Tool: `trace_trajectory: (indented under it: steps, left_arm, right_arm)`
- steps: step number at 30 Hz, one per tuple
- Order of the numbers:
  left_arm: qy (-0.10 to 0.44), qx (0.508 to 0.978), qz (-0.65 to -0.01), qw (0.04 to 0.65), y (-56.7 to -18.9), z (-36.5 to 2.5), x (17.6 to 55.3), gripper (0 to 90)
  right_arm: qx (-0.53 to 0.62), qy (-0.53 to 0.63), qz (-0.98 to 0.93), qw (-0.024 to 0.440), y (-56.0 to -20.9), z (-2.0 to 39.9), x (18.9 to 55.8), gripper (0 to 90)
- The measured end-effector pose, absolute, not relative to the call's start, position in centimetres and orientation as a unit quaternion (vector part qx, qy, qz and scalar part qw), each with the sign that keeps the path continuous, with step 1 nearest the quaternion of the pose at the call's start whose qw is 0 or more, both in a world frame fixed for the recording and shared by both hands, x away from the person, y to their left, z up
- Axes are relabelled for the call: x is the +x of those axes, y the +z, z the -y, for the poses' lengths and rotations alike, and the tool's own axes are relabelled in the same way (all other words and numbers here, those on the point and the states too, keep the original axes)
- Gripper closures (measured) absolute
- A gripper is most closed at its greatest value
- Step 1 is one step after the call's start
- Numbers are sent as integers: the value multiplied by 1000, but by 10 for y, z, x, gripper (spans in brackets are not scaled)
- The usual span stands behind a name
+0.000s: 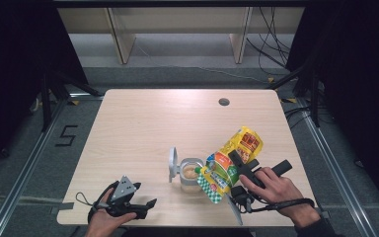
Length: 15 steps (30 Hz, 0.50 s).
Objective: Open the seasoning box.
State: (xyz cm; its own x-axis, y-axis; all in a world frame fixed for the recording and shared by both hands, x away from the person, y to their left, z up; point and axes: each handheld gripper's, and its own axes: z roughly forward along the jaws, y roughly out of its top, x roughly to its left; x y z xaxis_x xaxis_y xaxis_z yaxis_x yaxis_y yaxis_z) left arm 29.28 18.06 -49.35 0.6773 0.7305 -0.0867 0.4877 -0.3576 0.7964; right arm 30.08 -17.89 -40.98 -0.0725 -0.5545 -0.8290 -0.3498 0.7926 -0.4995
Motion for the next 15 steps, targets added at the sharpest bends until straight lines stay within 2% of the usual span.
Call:
trace_trajectory:
  steps: [15]
  left_arm:
    - [148, 816, -367, 420, -494, -182, 294, 199]
  right_arm:
    - [-220, 18, -748, 626, -437, 188, 296, 635]
